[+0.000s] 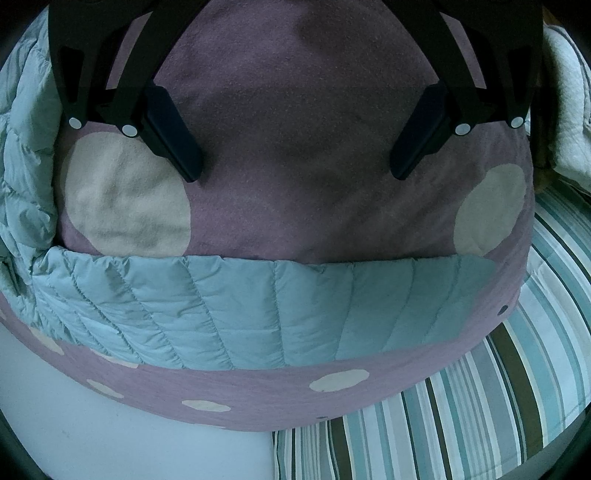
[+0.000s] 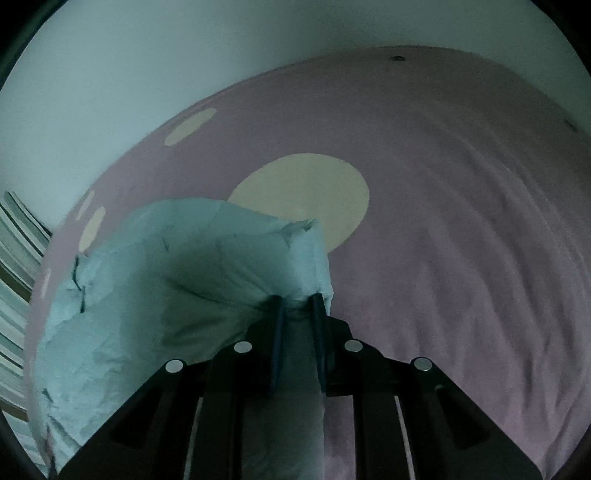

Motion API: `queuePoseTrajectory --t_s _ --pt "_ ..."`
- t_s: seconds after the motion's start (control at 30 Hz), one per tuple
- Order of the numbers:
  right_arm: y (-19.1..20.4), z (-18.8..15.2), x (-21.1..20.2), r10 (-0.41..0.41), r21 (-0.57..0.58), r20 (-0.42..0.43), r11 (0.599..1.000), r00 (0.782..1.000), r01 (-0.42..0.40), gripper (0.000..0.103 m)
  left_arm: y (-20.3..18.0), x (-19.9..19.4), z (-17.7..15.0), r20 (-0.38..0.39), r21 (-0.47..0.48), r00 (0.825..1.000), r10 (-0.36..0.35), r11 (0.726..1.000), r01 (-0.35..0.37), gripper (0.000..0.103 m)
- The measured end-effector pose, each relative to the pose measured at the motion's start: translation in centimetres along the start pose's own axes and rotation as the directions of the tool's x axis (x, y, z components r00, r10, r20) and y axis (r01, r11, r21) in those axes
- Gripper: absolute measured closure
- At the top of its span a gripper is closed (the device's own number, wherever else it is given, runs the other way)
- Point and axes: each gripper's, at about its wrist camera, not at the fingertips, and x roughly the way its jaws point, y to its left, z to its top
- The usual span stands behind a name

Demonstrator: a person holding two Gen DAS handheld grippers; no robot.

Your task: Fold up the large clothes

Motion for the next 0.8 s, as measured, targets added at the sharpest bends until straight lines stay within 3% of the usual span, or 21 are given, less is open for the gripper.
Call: queuePoseTrajectory --t_s 0.17,0.27,0.33,0.47,0.63,0.8 --pt "-0.2 -0.5 -3.2 0.022 0.005 0.046 1.000 0.999 -0.023 0.085 0.1 0.0 0.0 -0.001 -0.004 1.000 -0.007 1.000 0.007 0.002" --pt "-1.5 -2.0 -5.8 0.015 0.043 0.067 0.999 0.998 -0.018 0.066 0.2 0.0 0.1 0.000 -0.005 1.000 -0.007 1.000 0.007 0.002" --pt "-2.2 -3.3 -7.4 -0.042 0.055 0.097 0.998 0.994 0.037 0.044 0.2 0.1 0.1 -0.001 -0.007 1.000 -0.010 1.000 0.010 0.002" --pt "-3.0 -6.2 -8.6 -0.217 0.034 0.067 0.976 0.974 0.215 0.040 0.2 0.1 0.1 -0.002 -0.011 1.000 -0.015 1.000 0.015 0.002" --pt "-2.3 -9.8 -8.2 -0.369 -0.038 0.057 0.928 0.928 0.372 0.028 0.2 0.3 0.2 -0.008 -0.017 1.000 -0.019 1.000 0.018 0.002" --pt "-2.6 -11.2 -7.9 -0.417 -0.061 0.101 0.904 0.904 0.423 0.020 0.3 0.5 0.3 -0.021 -0.031 0.999 -0.036 0.999 0.035 0.002"
